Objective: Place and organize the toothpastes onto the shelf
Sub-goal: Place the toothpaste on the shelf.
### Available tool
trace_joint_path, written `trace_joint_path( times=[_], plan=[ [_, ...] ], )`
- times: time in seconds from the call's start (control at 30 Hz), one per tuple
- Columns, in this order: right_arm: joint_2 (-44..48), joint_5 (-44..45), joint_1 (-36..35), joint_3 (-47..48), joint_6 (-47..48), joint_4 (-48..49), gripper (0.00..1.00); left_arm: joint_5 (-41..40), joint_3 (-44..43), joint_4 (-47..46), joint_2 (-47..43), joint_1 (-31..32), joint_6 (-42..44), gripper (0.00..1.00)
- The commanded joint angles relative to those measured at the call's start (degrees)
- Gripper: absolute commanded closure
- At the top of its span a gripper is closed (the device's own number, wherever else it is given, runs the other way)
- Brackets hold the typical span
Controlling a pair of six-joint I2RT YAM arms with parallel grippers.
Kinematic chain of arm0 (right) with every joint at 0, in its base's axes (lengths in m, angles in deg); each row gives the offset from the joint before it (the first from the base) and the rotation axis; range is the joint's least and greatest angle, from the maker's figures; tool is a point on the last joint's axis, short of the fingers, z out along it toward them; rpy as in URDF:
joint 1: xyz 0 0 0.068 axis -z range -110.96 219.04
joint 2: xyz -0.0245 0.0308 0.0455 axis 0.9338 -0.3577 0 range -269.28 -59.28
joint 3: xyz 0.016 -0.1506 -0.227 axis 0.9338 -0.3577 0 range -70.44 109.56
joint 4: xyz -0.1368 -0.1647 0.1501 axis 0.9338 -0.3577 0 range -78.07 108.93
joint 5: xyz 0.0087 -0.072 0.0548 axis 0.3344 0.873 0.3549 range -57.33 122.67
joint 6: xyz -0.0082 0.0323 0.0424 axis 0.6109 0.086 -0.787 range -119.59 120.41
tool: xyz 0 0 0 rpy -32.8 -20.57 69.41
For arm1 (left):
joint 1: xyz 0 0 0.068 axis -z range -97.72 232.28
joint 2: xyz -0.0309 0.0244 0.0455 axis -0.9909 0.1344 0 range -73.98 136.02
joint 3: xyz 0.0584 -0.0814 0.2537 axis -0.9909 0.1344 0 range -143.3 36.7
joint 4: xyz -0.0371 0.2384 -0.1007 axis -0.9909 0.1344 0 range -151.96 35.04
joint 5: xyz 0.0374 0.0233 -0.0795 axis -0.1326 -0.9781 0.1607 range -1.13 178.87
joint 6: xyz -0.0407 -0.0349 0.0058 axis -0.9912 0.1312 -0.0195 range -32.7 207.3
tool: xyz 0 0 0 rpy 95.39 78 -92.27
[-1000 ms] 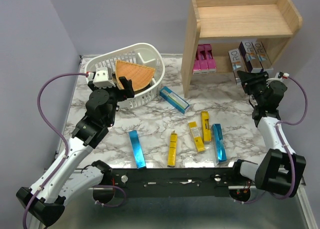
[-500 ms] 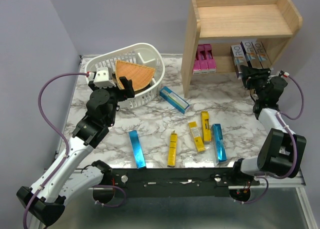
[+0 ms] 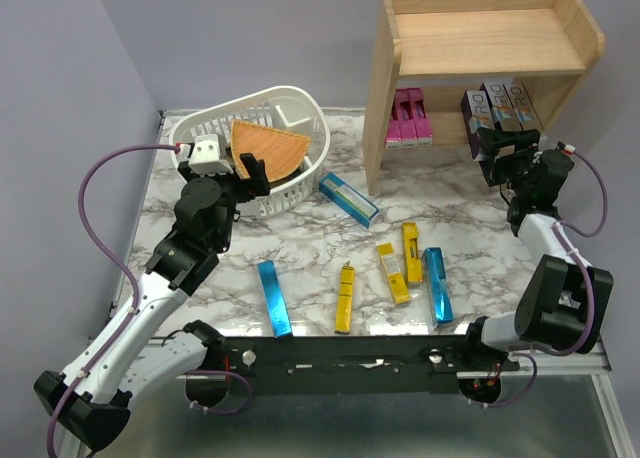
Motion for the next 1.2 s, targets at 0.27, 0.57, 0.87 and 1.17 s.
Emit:
trace_joint_path(
  times=[0.27,0.57,0.87,1.17],
  plan=[
    [11.86,3.07,0.42,4.78,26.60,-22.46,0.00,0.30,0.22,-0.94,0.29,-0.24,0.42,0.01],
    [22.94,20.74,-5.55,9.08,43.50,-36.98,0.01,0.74,0.13,-0.68,1.08,-0.24,0.25,0.01],
    [18.74,37.61,-19.70,11.28,62.66,-32.42,0.07,0.22,0.13,-0.59,1.60,-0.24,0.60,0.01],
    [12.76,47.91,-22.61,15.41,68.21,-32.32,0.19,-0.13,0.13,-0.59,1.52,-0.24,1.04,0.01]
  ],
)
